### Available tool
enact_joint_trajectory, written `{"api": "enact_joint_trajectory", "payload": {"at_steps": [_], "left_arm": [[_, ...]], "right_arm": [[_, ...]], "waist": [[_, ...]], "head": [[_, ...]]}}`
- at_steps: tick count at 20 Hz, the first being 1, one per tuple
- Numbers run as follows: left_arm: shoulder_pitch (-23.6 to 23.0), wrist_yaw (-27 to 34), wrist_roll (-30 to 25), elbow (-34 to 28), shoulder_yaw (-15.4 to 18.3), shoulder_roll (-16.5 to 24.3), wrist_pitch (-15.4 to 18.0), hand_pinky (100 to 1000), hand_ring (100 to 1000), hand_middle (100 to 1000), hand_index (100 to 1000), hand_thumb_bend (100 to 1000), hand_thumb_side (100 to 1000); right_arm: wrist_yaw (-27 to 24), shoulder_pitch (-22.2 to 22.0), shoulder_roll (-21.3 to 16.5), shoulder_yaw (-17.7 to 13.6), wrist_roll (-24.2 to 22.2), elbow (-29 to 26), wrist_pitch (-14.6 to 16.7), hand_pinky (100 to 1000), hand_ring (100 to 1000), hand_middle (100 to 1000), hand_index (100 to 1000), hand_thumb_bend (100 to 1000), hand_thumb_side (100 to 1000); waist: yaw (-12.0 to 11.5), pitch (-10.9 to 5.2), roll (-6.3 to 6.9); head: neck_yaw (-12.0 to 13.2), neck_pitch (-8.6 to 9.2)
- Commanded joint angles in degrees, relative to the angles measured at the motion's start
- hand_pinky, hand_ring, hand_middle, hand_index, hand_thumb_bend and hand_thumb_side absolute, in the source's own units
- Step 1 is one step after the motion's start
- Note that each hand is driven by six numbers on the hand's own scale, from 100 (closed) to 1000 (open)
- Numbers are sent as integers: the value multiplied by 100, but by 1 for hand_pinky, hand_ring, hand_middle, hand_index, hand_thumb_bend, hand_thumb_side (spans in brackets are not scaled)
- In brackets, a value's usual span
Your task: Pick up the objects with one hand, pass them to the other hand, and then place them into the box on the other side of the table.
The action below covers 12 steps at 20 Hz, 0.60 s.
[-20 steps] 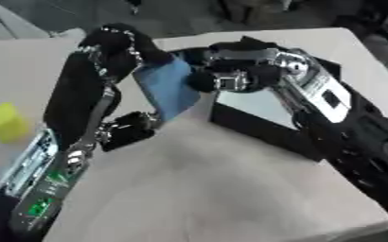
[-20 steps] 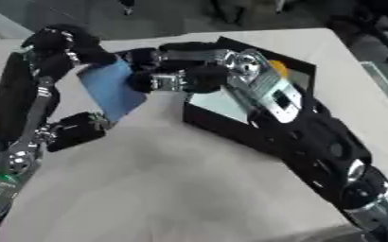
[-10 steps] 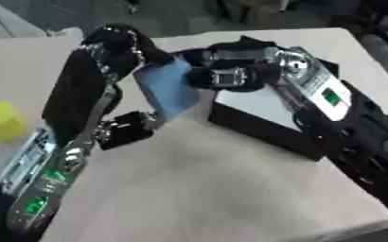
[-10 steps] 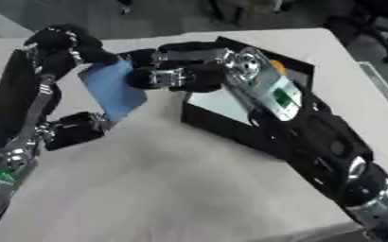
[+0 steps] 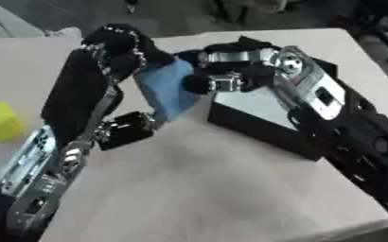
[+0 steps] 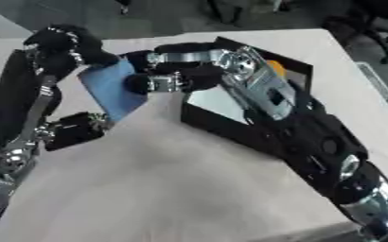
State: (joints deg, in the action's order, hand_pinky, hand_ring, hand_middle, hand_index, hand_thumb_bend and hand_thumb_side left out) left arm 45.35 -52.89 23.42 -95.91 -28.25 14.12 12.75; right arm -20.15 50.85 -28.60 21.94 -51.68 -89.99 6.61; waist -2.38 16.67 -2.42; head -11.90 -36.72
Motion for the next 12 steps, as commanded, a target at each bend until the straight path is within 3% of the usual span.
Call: {"api": "enact_joint_trajectory", "payload": {"at_steps": [1,8,11,12], "left_arm": [[210,-8,57,-186,75,-121,16,739,627,509,514,334,100],[231,9,48,-177,70,-166,17,740,627,509,514,328,100],[223,4,41,-172,77,-170,4,741,628,510,516,318,100],[217,5,45,-166,90,-167,-17,746,632,512,541,292,100]], "right_arm": [[133,70,23,53,-28,26,52,1000,1000,1000,1000,100,794],[168,74,63,14,-28,132,99,1000,1000,1000,1000,100,764],[143,70,82,-89,-28,245,23,1000,1000,1000,1000,100,701],[146,62,81,-166,-28,311,-27,1000,1000,1000,988,100,596]], "waist": [[2,-40,-66],[0,-40,-67],[6,-40,-63],[11,-41,-59]], "head": [[-31,-25],[-41,-33],[-35,-20],[-33,-17]]}}
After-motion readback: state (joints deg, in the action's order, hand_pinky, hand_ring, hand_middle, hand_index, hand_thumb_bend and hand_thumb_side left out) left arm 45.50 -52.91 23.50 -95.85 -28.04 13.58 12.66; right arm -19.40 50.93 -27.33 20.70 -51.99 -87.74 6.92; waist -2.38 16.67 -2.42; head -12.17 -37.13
